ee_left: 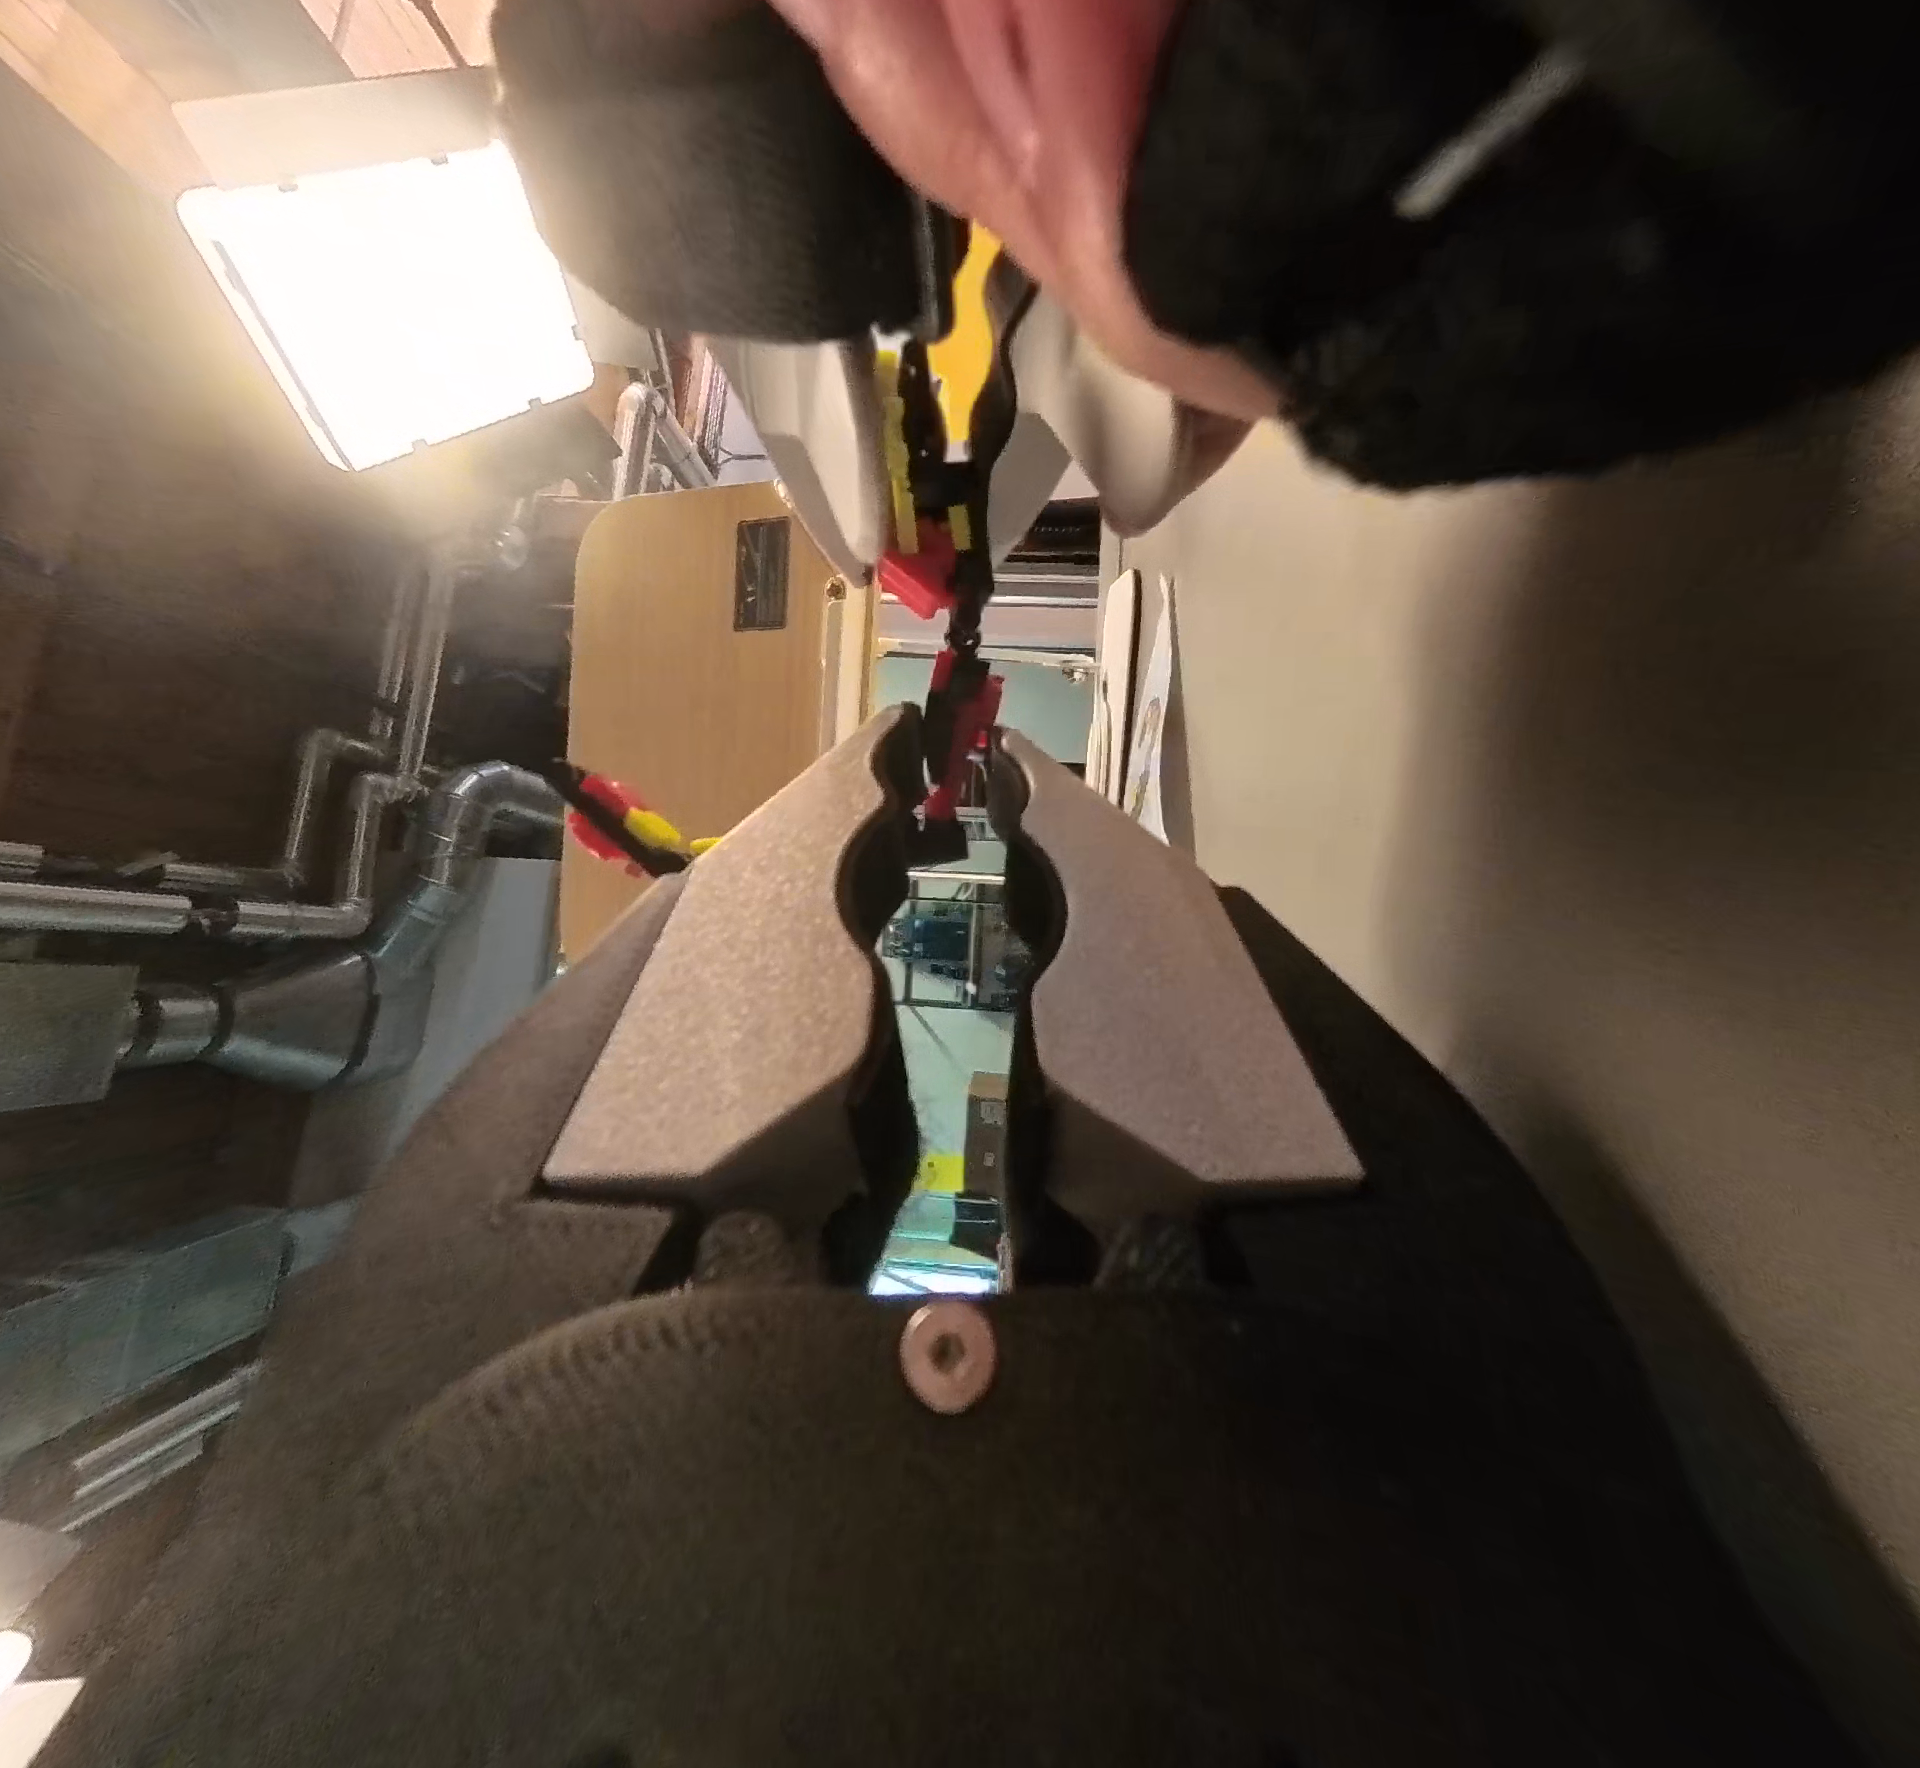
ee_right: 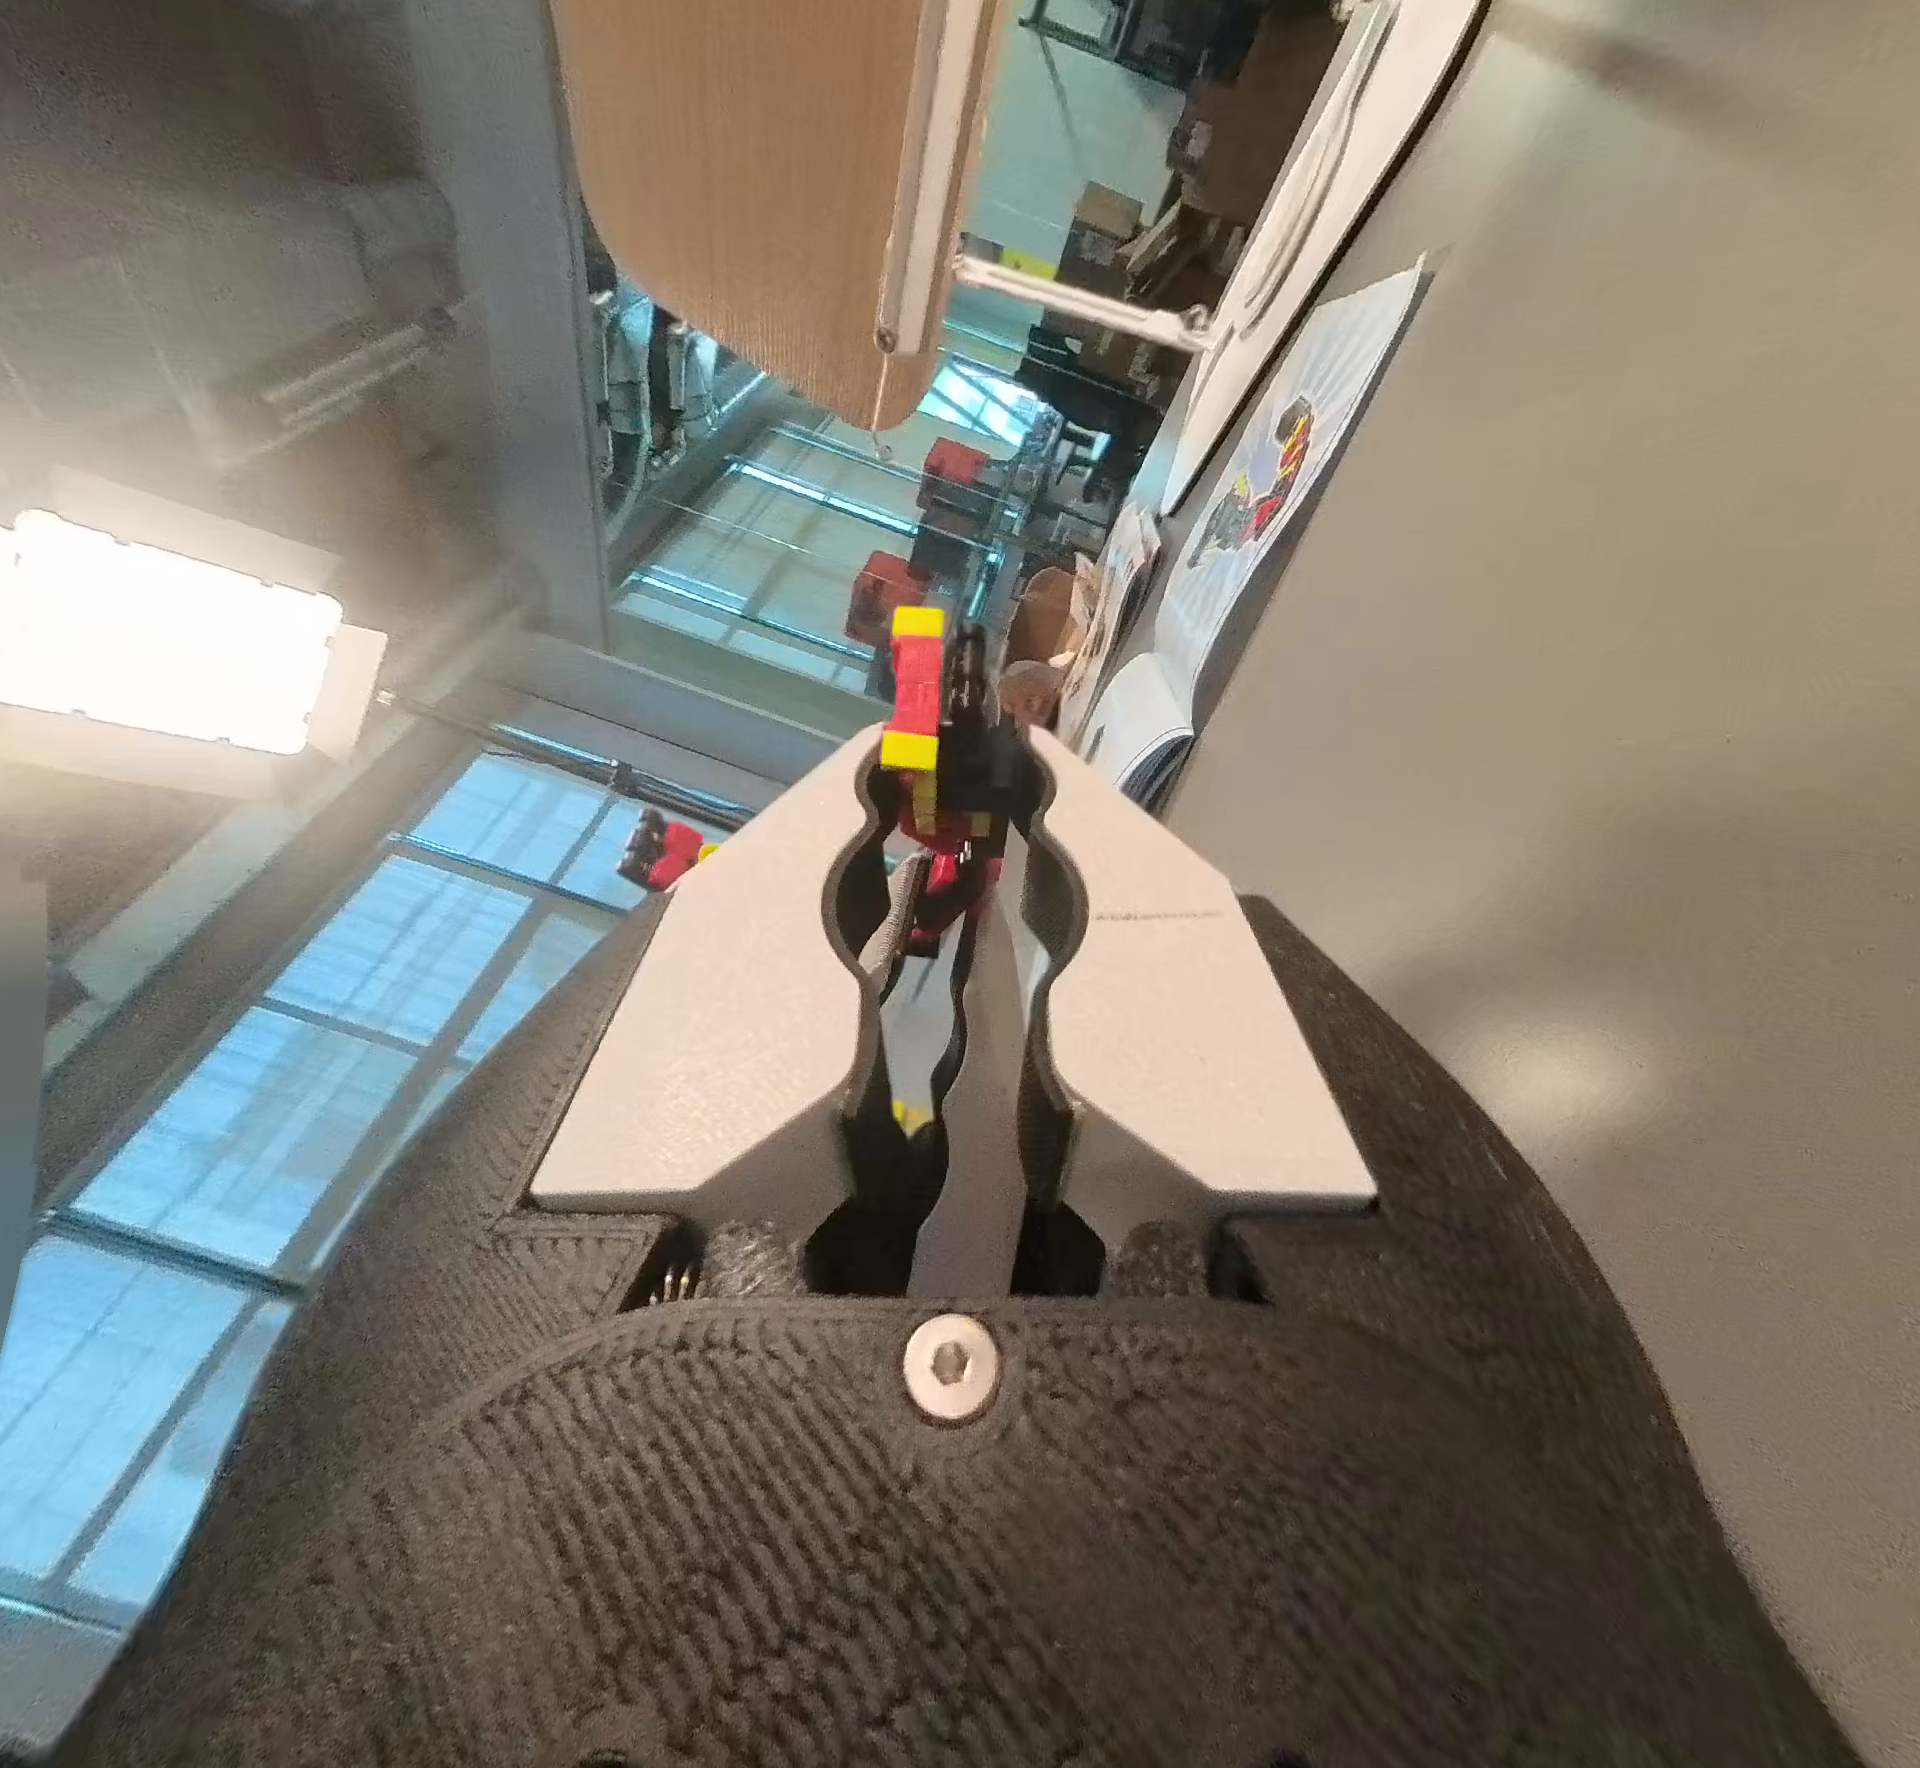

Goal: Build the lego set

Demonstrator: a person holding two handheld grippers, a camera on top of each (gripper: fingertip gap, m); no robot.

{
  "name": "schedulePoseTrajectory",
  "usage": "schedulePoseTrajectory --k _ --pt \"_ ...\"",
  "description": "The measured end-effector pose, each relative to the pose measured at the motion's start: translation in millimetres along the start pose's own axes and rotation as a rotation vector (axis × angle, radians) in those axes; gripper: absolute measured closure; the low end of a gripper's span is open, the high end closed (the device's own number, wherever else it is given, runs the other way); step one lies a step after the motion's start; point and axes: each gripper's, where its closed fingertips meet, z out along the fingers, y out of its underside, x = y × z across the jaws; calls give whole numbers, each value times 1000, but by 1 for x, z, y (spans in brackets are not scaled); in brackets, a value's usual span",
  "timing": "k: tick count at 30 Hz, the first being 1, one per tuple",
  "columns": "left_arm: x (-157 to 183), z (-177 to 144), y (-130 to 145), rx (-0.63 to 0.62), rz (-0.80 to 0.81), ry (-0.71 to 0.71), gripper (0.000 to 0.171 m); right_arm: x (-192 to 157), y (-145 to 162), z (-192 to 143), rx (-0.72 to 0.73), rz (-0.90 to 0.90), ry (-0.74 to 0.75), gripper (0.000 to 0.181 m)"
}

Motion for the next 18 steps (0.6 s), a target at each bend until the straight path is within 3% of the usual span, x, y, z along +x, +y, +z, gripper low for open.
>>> schedulePoseTrajectory --k 8,12,16,18 --pt "1 0 2 -3 9 3 162 4 6 2 -76 110 -24 162" --pt "2 -1 2 -8 1 6 162 4 6 3 -74 89 -19 162" --pt "2 -1 3 -8 -10 10 163 1 8 4 -90 -89 33 163" --pt "1 -1 4 -5 -20 9 163 1 8 4 -101 -15 3 162"
